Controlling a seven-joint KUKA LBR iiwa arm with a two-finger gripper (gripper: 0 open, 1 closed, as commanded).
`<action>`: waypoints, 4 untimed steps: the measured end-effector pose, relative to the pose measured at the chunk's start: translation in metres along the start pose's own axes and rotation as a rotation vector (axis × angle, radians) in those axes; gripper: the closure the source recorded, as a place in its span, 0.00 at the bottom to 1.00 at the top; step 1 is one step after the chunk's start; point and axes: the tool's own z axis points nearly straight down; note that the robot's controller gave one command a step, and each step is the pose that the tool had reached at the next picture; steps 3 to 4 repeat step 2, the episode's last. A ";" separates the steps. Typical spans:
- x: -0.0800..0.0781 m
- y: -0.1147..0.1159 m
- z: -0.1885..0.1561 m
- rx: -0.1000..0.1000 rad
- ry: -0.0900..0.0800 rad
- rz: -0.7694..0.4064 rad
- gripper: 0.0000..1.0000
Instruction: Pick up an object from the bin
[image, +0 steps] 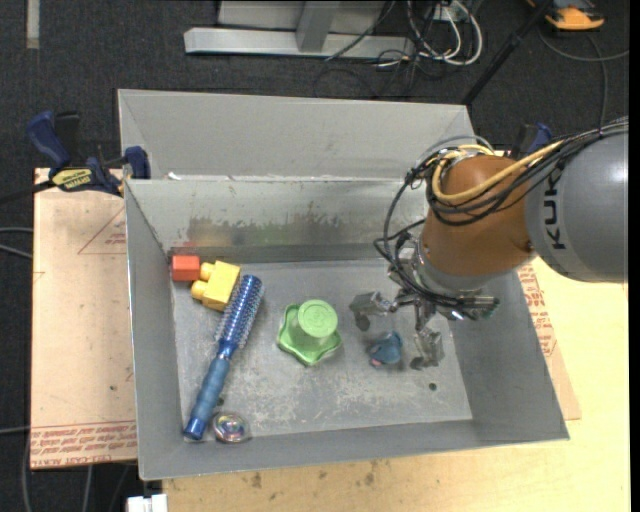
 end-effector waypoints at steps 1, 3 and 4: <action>0.001 0.000 0.001 -0.002 0.001 0.001 1.00; -0.013 -0.012 -0.139 0.007 -0.004 -0.019 1.00; -0.013 -0.012 -0.139 0.007 -0.004 -0.019 1.00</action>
Offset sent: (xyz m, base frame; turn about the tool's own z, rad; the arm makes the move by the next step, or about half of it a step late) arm 0.0000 0.0000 0.0000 0.0000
